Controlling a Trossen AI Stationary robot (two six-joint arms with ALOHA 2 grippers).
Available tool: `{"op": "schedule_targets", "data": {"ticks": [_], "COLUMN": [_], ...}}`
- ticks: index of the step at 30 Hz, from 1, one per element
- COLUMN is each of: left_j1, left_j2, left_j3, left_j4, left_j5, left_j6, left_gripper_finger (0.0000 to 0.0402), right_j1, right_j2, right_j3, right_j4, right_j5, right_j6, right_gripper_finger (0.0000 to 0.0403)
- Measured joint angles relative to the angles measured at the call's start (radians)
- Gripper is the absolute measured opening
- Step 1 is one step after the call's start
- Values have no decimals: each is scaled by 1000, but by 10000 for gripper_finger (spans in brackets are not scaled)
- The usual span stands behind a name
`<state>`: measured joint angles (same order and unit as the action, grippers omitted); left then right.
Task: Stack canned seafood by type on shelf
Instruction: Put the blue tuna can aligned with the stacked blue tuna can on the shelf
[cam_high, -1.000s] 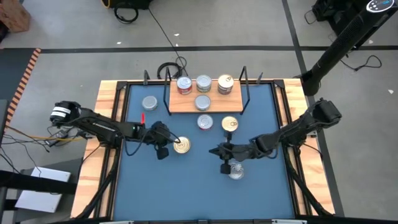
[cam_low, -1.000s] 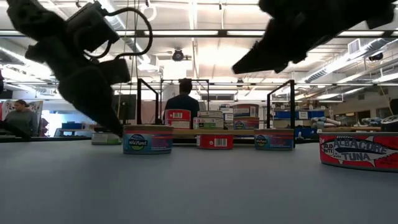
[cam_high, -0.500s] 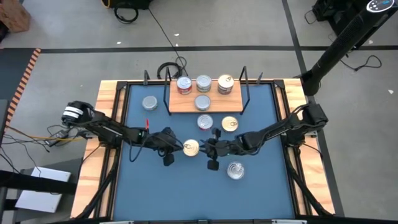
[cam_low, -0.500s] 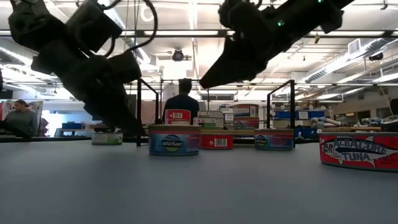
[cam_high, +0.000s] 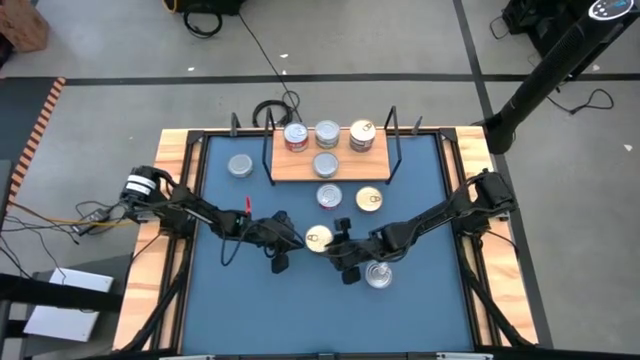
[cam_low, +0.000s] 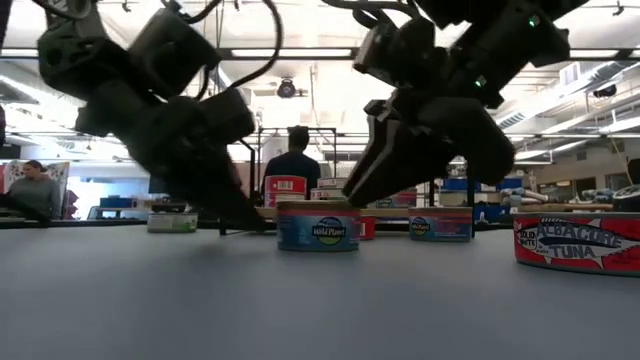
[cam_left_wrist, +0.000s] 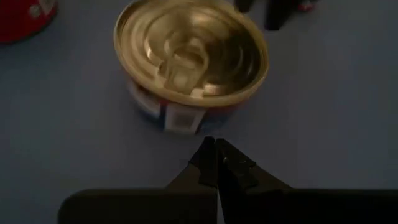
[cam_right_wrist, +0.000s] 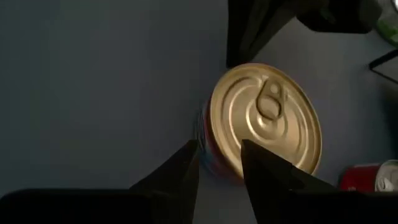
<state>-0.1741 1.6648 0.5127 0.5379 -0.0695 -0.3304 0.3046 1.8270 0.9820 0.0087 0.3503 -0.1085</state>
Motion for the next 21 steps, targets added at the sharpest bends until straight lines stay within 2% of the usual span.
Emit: {"op": "schedule_targets", "data": {"ticks": [7,21], "left_j1": [-10,-17], "left_j2": [-2,-85], "left_j3": [42,19], "left_j4": [30,13], "left_j5": [8,8], "left_j6": [52,69], "left_gripper_finger": [0,1], "right_j1": [0,-6], "right_j2": [22,20], "right_j3": [37,64], "right_j4": [-50,-87], "right_j5": [-4,-5], "right_j6": [-26,-43], "right_gripper_finger": [129,129]}}
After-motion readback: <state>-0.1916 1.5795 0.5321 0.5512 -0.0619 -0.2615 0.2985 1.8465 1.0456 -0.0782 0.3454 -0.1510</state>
